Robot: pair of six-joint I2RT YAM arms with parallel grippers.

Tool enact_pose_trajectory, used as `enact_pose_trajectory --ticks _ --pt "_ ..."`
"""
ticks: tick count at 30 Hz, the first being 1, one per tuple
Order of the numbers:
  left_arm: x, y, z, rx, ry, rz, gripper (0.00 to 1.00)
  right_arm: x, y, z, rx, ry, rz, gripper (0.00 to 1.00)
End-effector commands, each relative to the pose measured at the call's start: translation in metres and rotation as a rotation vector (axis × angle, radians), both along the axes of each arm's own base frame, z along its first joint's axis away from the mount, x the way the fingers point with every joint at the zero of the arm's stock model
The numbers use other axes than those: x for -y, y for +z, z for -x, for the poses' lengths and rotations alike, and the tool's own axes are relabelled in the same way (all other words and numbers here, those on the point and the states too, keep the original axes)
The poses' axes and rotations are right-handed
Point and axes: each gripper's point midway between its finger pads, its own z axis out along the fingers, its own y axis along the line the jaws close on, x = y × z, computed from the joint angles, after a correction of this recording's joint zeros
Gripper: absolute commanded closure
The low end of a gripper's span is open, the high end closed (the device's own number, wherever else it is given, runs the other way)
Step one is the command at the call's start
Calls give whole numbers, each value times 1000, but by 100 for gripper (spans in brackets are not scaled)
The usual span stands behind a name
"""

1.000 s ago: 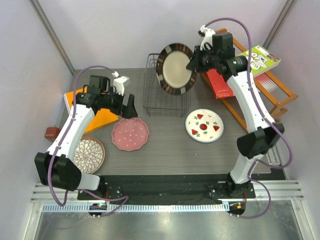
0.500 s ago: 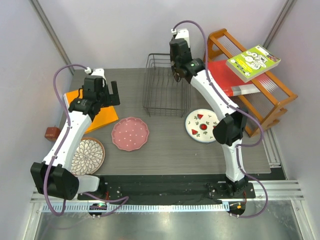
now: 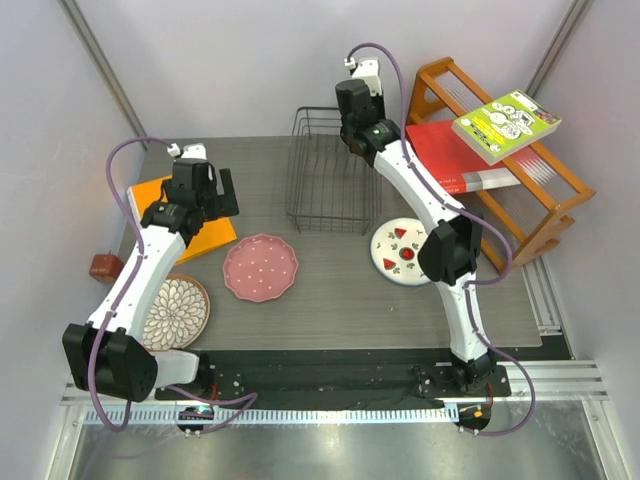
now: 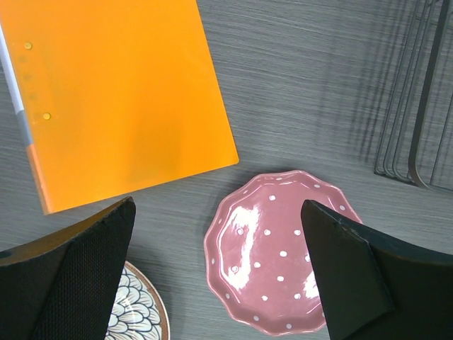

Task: Load the plates into the dish rack

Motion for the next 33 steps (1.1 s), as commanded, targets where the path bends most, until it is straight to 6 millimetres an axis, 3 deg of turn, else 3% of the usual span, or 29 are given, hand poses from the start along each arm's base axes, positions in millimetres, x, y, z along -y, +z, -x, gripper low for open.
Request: enact_pose_trajectory --ticks 1,13,21,29,32,33 --pt "-5 15 -8 72 45 7 0 4 64 -9 228 -51 -145 99" --pt "-11 -3 -6 32 45 -35 0 2 16 -34 153 -40 -152 99" --pt "-14 -3 -6 20 45 -60 1 -2 -35 -45 77 -62 -150 99" --pt "-8 -39 6 -85 17 -43 1 -3 -58 -43 15 -51 -125 91" --pt "3 -56 17 -127 17 38 3 0 -52 -38 13 -55 -121 68" --pt "8 -60 19 -136 23 76 6 1 -51 -35 5 -53 -114 55"
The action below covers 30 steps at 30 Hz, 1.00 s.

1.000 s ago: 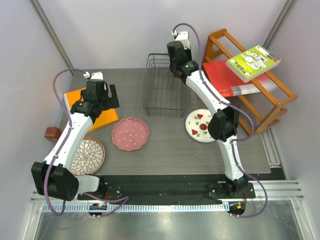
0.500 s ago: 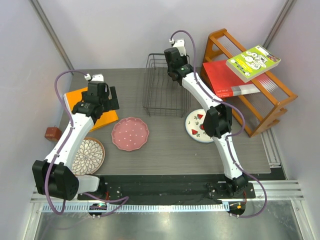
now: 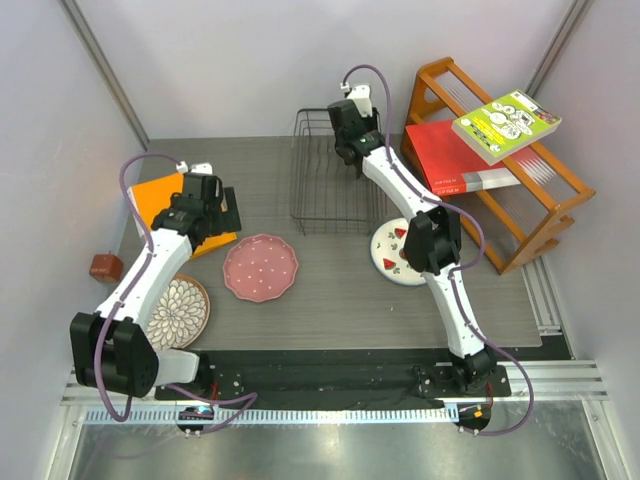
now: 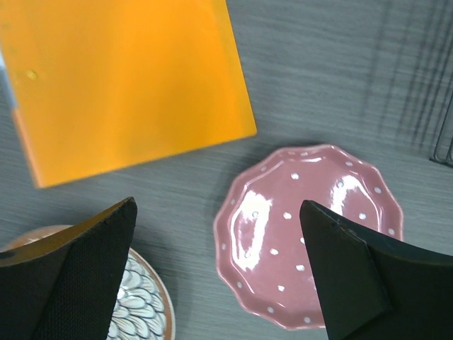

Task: Load the plates into the dish rack

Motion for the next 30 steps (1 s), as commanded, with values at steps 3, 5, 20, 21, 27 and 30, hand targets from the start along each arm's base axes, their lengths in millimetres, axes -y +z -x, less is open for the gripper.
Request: enact_pose_trajectory --ticks 3,5,20,21,27,30 --pt "28 -38 19 -88 7 170 12 14 73 15 134 -42 -47 43" --pt "33 -44 20 -95 -5 169 17 16 82 23 134 -38 -41 41" --pt "127 -126 58 -404 -203 253 100 -46 59 201 -212 532 -313 34" --pt "132 -134 65 -422 -214 255 100 -54 32 221 -296 583 -355 33" --pt "162 -153 91 -488 -310 249 100 -58 -7 277 -411 701 -437 27" --pt "178 -160 103 -505 -369 235 100 -46 -20 296 -437 688 -446 27"
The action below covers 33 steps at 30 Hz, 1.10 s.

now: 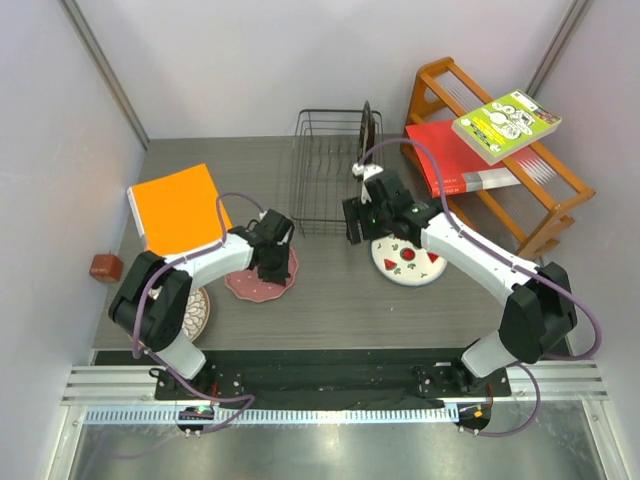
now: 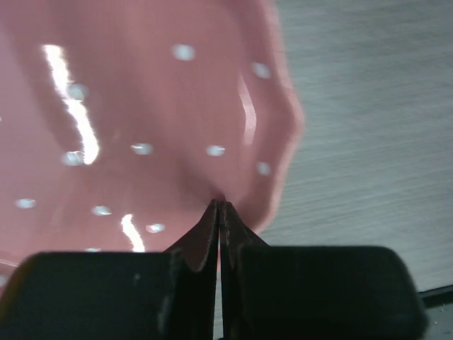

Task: Load the plates into the dish rack

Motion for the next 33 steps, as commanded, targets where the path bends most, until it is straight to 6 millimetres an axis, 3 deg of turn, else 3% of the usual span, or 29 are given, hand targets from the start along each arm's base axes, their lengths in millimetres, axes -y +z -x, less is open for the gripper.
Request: enact_pose_trajectory --ticks 1,4,5,11,12,14,15,16,19,21,22,23,25,27,28,29,30,31,33 --pt "27 -12 18 -21 -75 25 100 -5 3 34 -37 53 -115 27" --pt "48 -15 30 -21 -149 22 100 4 -6 56 -55 53 -151 27" --pt "62 -13 37 -22 -192 33 100 10 -19 65 -86 40 -148 27" --pt "117 -11 70 -4 -397 4 100 41 -37 88 -137 -21 -181 27" --pt "130 -3 65 36 -412 4 100 45 -37 88 -141 -36 -195 27" --pt "136 4 67 66 -445 -37 100 56 -38 91 -158 -59 -215 27" --pt "137 14 57 118 -436 -54 99 59 -39 92 -162 -66 -219 27" --pt "138 34 49 178 -431 -44 86 59 -38 95 -165 -53 -232 27" --pt "121 56 42 247 -444 -62 55 39 -44 115 -238 57 -331 28" --pt "108 83 43 285 -429 -7 50 25 -51 135 -325 123 -421 28" --pt "98 79 51 266 -426 2 42 17 -49 135 -331 135 -472 30" --pt "90 101 51 313 -398 57 36 14 -59 143 -374 147 -497 32" --pt "76 105 54 334 -339 86 24 2 -58 145 -381 182 -574 34" --pt "54 100 58 312 -230 137 21 -1 -72 151 -443 148 -607 34" --pt "38 96 48 282 -157 154 21 -2 -74 147 -431 144 -616 33" --pt "28 81 55 214 -140 176 22 -2 -80 149 -451 129 -625 33" --pt "19 75 53 189 -100 186 22 -3 -84 146 -448 122 -630 33" --pt "-3 67 41 163 8 189 22 -4 -86 145 -451 114 -636 33" --pt "-7 56 45 103 43 273 25 -6 -95 142 -475 77 -655 32"
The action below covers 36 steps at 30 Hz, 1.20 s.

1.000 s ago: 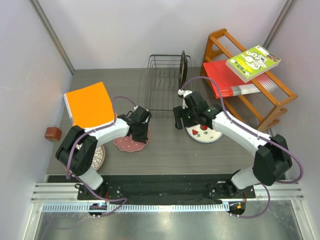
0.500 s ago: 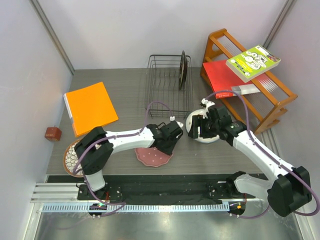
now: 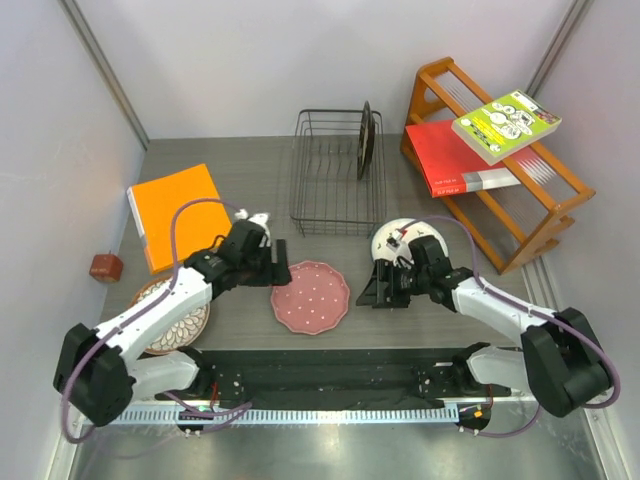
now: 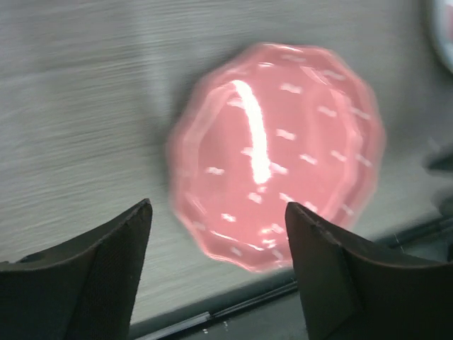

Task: Load the plates into the dish rack

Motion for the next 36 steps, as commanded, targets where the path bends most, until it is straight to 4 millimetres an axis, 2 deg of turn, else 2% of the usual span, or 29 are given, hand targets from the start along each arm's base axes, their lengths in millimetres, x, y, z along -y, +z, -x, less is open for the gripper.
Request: enact_pose_trajectory --ticks 1,3,9,11,13,14,16,17,20,23,25,26,27,34,36 --pt "-17 -36 7 -196 107 145 26 -21 12 -17 22 -34 -131 31" --pt "-14 -42 15 -220 103 184 27 -23 8 -17 6 -45 -145 31" --pt "-16 -63 19 -271 154 229 28 -31 -15 -19 -50 -78 -135 25" --pt "-15 -70 18 -283 169 252 31 -36 -27 -17 -88 -79 -116 25" --pt "-12 -78 19 -312 183 282 35 -42 -28 -21 -115 -92 -139 25" --pt "-11 -80 18 -325 204 298 37 -44 -38 -20 -152 -94 -132 25" --pt "-9 -82 16 -338 212 326 45 -51 -38 -26 -179 -109 -161 27" --pt "-10 -88 17 -358 225 322 48 -51 -45 -25 -207 -116 -153 28" --pt "-13 -96 16 -387 252 323 64 -57 -50 -28 -229 -116 -170 29" --pt "-15 -100 16 -400 255 324 73 -60 -58 -26 -257 -111 -166 30" --pt "-15 -104 19 -413 249 322 86 -62 -60 -27 -254 -107 -172 30" --pt "-16 -105 20 -416 249 323 98 -63 -61 -26 -257 -105 -171 30" --pt "-16 -107 23 -426 249 321 100 -65 -60 -28 -252 -102 -180 30" --pt "-3 -106 25 -458 196 387 100 -80 -55 -43 -200 -109 -210 31" --pt "-2 -105 26 -459 182 389 100 -81 -54 -45 -190 -114 -209 35"
